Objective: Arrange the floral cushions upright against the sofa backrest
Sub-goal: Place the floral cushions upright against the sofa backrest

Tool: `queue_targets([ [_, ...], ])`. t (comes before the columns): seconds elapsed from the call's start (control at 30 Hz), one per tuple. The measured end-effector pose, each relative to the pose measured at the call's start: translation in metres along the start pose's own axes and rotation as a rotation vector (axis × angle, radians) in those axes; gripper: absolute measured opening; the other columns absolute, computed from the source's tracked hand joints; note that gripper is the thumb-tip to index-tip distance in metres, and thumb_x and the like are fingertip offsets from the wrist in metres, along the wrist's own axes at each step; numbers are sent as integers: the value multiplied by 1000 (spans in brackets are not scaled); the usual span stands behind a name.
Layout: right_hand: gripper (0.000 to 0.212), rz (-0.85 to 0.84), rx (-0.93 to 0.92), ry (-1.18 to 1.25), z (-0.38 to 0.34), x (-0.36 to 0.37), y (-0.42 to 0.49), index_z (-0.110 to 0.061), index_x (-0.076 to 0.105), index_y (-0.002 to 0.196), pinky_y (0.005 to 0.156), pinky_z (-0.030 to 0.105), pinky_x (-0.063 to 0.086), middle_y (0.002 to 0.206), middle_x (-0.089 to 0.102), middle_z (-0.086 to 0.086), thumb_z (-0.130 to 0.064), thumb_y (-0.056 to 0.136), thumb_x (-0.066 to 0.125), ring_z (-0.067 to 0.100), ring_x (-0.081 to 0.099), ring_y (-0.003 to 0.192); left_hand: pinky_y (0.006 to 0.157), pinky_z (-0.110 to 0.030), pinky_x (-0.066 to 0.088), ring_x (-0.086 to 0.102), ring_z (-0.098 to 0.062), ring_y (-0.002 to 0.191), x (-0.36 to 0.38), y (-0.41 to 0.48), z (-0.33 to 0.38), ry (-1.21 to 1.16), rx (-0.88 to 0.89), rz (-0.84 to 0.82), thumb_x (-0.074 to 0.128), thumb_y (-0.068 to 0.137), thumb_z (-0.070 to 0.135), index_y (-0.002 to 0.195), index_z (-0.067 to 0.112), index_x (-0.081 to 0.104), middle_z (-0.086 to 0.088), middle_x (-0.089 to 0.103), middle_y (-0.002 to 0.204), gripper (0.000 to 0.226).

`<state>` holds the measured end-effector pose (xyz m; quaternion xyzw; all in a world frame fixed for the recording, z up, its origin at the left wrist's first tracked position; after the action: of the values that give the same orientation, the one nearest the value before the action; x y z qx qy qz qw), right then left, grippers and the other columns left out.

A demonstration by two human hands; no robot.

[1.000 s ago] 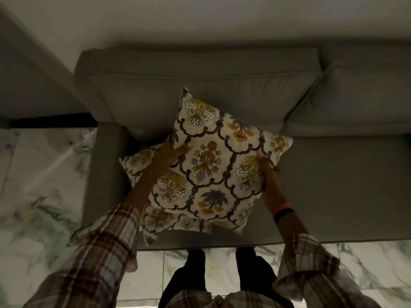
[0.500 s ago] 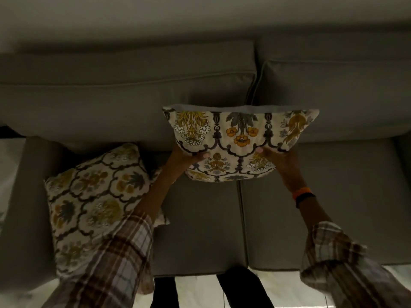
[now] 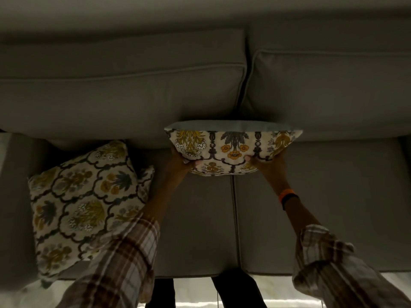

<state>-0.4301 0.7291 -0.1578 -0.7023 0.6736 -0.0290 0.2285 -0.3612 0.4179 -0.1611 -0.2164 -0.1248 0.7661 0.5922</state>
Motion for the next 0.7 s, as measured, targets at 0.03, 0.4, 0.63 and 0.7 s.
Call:
queue_targets([
  [0.03, 109, 43, 61, -54, 8, 3, -9, -4, 38, 157, 120, 47, 48, 153, 56, 12, -14, 67, 100, 22, 57, 143, 107, -25, 40, 33, -27, 143, -2, -4, 2, 14, 3, 11, 78, 75, -6, 153, 7, 9, -15, 27, 158, 105],
  [0.4, 88, -415, 346, -405, 51, 232, -157, -14, 27, 167, 123, 49, 37, 171, 30, 14, -53, 98, 66, 35, 35, 156, 119, -55, 21, 26, -37, 144, -157, -84, -53, 903, 66, 200, 58, 90, 52, 152, 13, 25, -20, 30, 156, 80],
  [0.63, 79, -540, 221, -303, -4, 407, -185, -14, 31, 166, 112, 32, 46, 166, 42, 13, -39, 101, 68, 34, 46, 151, 119, -61, 10, 17, -36, 146, -354, -131, -135, 821, -111, 365, 51, 77, 70, 152, 17, 21, -16, 18, 159, 97],
  [0.7, 67, -550, 169, -260, -12, 445, -181, -11, 40, 161, 97, 17, 55, 154, 56, 17, -25, 102, 69, 35, 56, 142, 119, -61, 6, 4, -32, 150, -387, -135, -162, 764, -182, 355, 56, 74, 77, 154, 28, 7, -10, 4, 163, 106],
])
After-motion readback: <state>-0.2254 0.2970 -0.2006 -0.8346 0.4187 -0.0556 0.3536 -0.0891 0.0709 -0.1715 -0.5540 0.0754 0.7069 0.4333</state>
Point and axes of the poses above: each hand's wrist, its own y-axis towards the middle knuckle, its own x-axis out of the palm, z = x × y, the point moved 10 cm from there along y, towards the middle knuckle
